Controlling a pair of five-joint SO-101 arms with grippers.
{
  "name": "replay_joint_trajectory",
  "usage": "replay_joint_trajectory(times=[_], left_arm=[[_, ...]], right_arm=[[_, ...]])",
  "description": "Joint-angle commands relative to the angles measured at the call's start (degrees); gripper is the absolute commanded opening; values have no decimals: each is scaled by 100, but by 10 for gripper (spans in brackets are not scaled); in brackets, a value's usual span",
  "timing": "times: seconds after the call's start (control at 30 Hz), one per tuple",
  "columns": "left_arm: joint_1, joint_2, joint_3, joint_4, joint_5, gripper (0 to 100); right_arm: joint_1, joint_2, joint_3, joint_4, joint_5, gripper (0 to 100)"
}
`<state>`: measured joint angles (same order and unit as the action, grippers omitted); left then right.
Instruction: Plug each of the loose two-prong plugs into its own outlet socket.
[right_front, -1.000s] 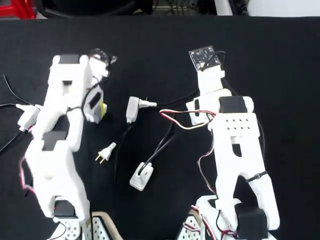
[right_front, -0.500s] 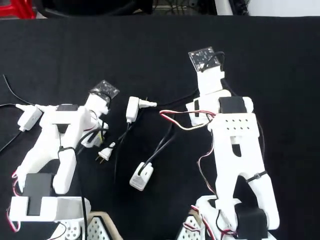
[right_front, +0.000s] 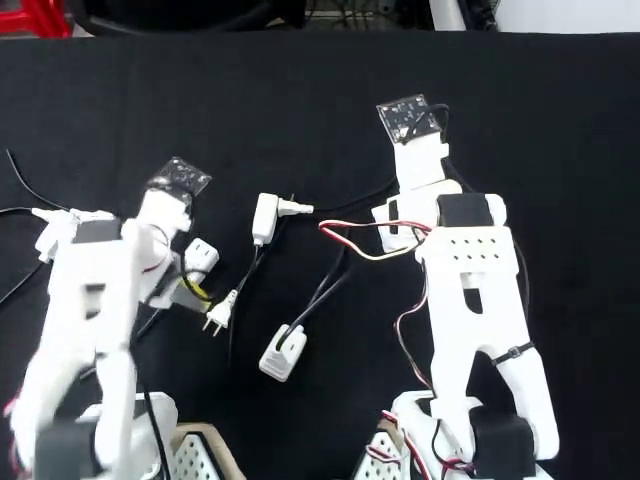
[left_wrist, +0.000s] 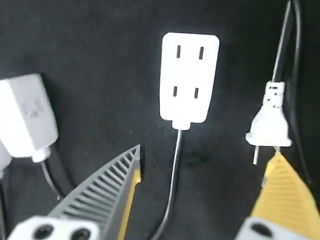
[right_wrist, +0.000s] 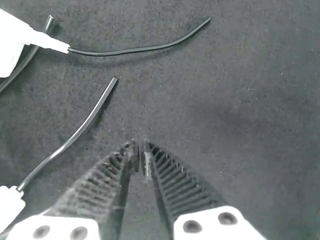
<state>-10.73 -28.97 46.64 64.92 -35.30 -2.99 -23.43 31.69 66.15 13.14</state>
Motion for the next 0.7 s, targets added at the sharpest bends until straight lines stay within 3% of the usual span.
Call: replay_joint_trajectory(times=[0.0, 0.1, 0.2, 0.3, 0.57, 0.67], left_arm=[[462, -1354, 673, 79, 202, 374], [1095, -1925, 1314, 26, 229, 370], [1270, -1811, 1341, -316, 519, 286], [1279, -1240, 1165, -774, 756, 207], [1323, 1143, 286, -800, 738, 213], [1314, 1371, 198, -809, 738, 213]], right_arm=[[-88, -13, -31, -79, 44, 15], [-88, -13, -31, -79, 44, 15], [-88, -13, -31, -79, 44, 15], [-88, -13, -31, -79, 44, 15], [-88, -13, -22, -79, 44, 15], [-88, -13, -22, -79, 44, 15]])
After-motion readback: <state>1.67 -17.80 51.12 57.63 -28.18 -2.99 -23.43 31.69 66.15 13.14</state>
